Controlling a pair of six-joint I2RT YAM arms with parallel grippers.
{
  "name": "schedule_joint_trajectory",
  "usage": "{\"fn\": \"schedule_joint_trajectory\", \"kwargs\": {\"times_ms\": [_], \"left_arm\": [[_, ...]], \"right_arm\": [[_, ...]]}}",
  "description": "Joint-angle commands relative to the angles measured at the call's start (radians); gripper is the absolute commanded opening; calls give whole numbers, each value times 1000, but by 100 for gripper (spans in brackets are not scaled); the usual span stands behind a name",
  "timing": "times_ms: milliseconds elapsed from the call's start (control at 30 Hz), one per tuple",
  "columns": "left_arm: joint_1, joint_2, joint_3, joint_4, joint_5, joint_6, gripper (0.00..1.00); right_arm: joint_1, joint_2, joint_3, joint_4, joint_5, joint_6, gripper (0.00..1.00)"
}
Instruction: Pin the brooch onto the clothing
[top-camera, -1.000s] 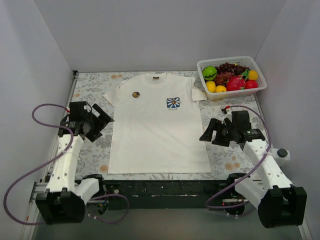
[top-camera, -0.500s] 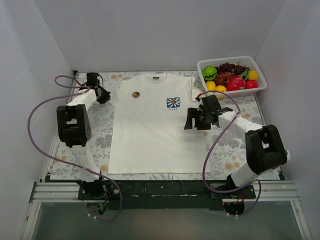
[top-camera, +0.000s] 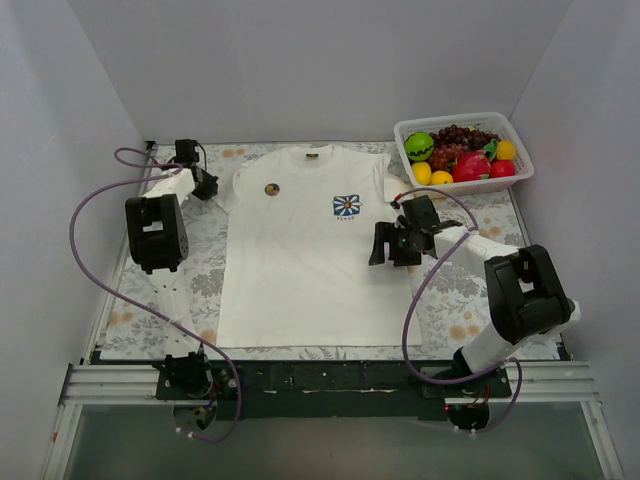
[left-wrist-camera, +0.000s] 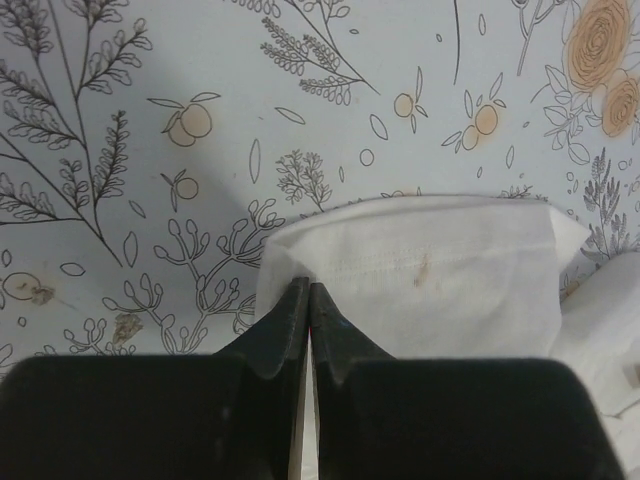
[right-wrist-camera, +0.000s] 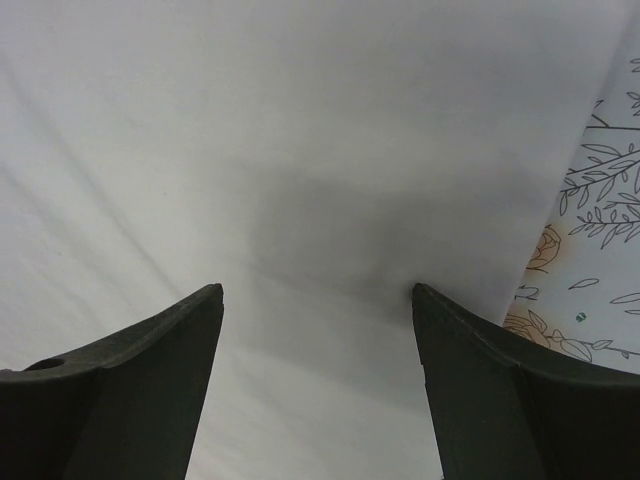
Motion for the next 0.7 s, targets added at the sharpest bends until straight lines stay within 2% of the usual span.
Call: {"fn": "schedule_joint_trajectory", "kwargs": {"times_ms": [0,100,200,233,367,500,667], "left_arm": [[17,-73,-62,-50,-68,-74,0],[27,-104,-79,-29,-74,-65,0],[25,-47,19,-102,-83,-2,0],[27,-34,65,-152,-110,6,0],[27,-24,77,-184,-204,67,0],[33,-6,134,-246,-241,121,0],[21,-114,70,-181,-215,178,0]], "right_arm": [[14,29,-43,-4,-30,12,84],[19,39,-48,-8,-44,7,84],[24,42,-43,-22,-47,-4,84],[25,39,-43,-22,-44,-5,84],[25,42,-29,-36,-45,-14,84],[27,40,-23,-41,-48,-19,84],[30,43,-8,-48,-48,-27,84]]}}
